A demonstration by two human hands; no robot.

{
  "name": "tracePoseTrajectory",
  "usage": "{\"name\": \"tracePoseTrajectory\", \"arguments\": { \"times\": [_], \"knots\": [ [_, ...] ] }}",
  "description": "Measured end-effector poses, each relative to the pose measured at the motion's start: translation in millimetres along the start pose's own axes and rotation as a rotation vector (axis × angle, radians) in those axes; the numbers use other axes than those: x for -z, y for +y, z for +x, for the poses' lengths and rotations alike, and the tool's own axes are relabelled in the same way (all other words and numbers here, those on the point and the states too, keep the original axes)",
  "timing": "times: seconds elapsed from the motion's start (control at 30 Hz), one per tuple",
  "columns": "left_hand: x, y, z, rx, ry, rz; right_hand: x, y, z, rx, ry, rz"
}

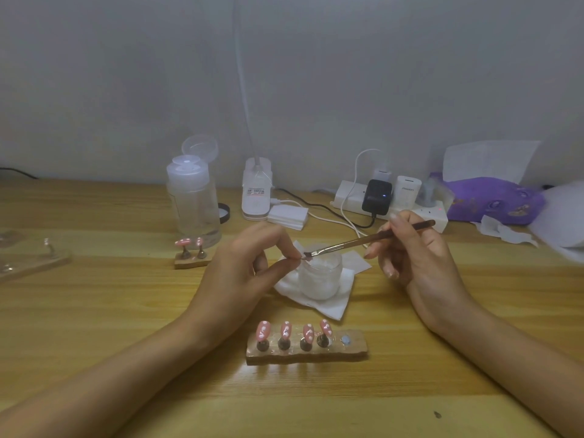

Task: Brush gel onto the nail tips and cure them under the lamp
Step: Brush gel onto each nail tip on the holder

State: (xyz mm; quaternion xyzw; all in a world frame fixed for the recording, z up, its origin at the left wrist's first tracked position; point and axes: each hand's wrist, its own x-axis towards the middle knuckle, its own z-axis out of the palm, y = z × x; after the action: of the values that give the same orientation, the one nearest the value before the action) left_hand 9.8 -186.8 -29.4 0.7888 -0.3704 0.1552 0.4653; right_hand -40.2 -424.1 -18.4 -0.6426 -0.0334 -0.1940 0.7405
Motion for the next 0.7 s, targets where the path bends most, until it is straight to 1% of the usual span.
{"name": "tracePoseTrajectory", "arguments": {
  "times": [0.17, 0.3, 0.47, 0.6, 0.7],
  "knots": [
    [-0.2, 0.7, -0.1, 0.007, 0.000, 0.004, 1.4, 0.4, 0.7, -0.013, 0.044, 0.007],
    [-0.1, 1.4, -0.7, 0.006, 0.001, 0.002, 0.3, -0.3, -0.5, 0.007, -0.009, -0.002],
    [-0.3, 2.4, -0.4, 0.010, 0.001, -0.012, 0.9, -0.6, -0.4, -0.017, 0.050, 0.007],
    [-0.7, 2.2, -0.6, 0.011, -0.001, -0.016, -0.4, -1.8, -1.6, -0.012, 0.006, -0.013],
    [-0.4, 2.5, -0.4, 0.013, -0.005, -0.017, -0.3, -1.2, -0.5, -0.037, 0.051, -0.005]
  ]
}}
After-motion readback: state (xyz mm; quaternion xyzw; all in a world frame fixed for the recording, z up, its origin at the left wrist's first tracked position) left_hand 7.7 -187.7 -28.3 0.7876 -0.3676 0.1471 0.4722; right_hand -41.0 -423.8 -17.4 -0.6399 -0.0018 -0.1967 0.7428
